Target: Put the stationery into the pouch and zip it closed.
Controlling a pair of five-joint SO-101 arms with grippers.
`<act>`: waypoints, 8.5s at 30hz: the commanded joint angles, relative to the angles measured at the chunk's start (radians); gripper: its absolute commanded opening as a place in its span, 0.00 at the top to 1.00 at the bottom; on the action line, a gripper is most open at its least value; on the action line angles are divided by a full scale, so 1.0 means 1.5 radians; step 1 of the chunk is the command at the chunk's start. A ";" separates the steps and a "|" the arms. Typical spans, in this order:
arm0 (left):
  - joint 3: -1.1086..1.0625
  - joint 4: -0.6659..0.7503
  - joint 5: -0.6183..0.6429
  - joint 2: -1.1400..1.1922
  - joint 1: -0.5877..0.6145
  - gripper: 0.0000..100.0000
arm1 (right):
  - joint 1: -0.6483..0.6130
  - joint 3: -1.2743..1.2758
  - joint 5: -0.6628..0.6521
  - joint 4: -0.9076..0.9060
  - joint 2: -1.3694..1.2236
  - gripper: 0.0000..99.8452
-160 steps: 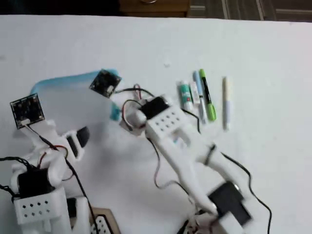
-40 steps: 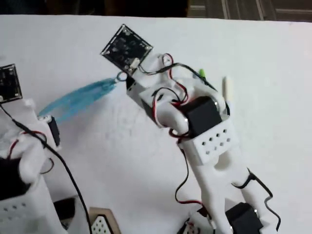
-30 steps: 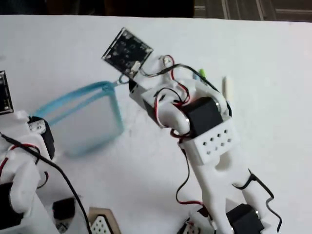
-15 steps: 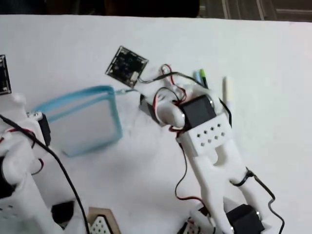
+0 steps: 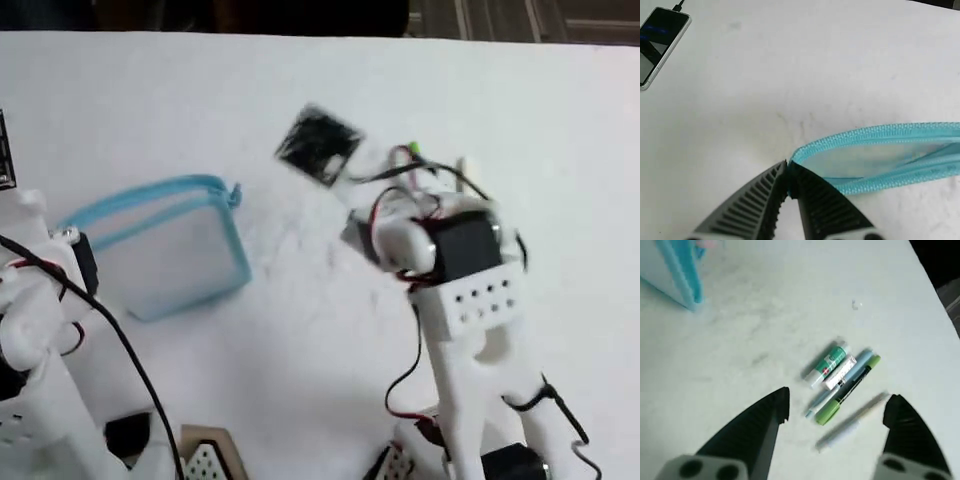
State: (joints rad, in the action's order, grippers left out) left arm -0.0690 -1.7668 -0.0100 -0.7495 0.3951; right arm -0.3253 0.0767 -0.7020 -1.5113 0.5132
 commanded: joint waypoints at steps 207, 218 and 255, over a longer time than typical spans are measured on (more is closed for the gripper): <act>-0.021 0.017 -0.001 0.054 0.001 0.98 | -0.347 0.252 0.817 0.857 -0.055 0.98; -0.023 0.031 0.000 0.056 -0.038 0.98 | -0.365 0.411 0.819 0.839 0.019 0.98; -0.086 0.092 0.000 0.056 -0.097 0.98 | -0.441 0.462 0.727 0.912 -0.008 0.98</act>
State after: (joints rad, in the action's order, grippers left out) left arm -0.1550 -1.6256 -0.0100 -0.7480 0.2708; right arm -0.9037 0.7672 0.3997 -0.0798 0.5010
